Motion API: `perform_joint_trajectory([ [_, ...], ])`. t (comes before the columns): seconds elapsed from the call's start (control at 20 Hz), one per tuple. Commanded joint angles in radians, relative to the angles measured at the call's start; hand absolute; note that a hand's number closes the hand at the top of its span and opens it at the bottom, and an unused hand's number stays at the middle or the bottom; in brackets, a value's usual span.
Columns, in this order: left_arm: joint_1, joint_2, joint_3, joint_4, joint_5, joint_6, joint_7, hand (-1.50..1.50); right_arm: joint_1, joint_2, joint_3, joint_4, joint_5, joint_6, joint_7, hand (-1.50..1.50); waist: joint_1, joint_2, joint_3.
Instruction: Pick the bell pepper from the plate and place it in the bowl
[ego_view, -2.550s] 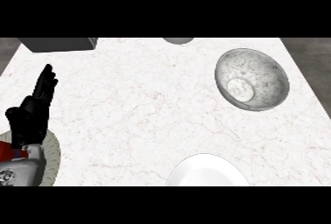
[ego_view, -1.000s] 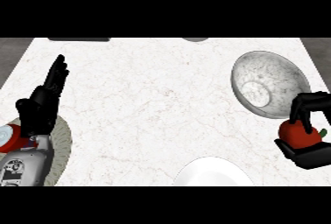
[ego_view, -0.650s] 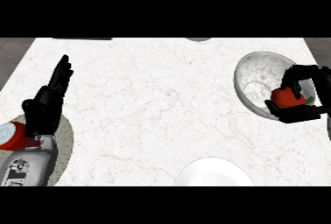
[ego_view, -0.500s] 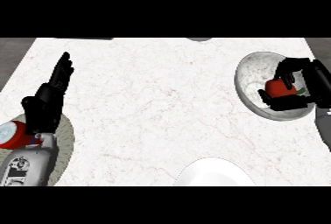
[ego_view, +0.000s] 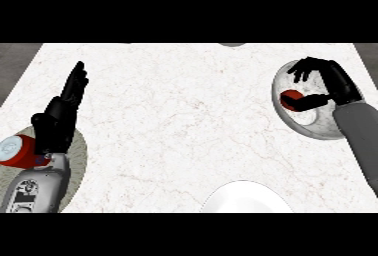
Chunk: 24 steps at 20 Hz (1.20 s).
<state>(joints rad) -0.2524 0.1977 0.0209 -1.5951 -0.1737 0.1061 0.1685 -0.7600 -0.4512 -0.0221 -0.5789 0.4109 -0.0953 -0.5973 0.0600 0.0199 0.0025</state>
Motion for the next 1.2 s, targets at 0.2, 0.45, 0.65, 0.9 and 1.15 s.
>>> perform_joint_trajectory([
  [0.2, -0.021, 0.001, -0.012, -0.019, -0.004, -0.014, 0.023, 0.0, -0.145, 0.038, -0.056, 0.258, -0.049, 0.161, -0.152, -1.5, 0.015, 0.007, 0.002],
  [0.45, -0.023, -0.006, 0.006, 0.031, -0.019, 0.011, -0.014, 0.0, -0.149, 0.011, -0.139, 0.332, -0.114, 0.209, -0.272, -1.5, -0.01, 0.003, 0.001],
  [0.65, 0.0, -0.028, -0.011, 0.003, -0.017, 0.013, -0.006, 0.0, -0.169, -0.102, -0.183, 0.387, -0.148, 0.346, -0.282, -1.5, -0.009, 0.003, 0.001],
  [0.9, 0.007, 0.027, 0.028, -0.009, -0.002, -0.021, -0.004, 0.0, -0.137, -0.221, -0.219, 0.438, -0.179, 0.516, -0.314, -1.5, -0.003, 0.005, 0.002],
  [1.15, 0.015, -0.006, 0.017, -0.026, 0.001, -0.002, -0.006, 0.0, -0.1, -0.294, -0.229, 0.44, -0.2, 0.686, -0.346, -1.5, -0.007, 0.006, 0.004],
])
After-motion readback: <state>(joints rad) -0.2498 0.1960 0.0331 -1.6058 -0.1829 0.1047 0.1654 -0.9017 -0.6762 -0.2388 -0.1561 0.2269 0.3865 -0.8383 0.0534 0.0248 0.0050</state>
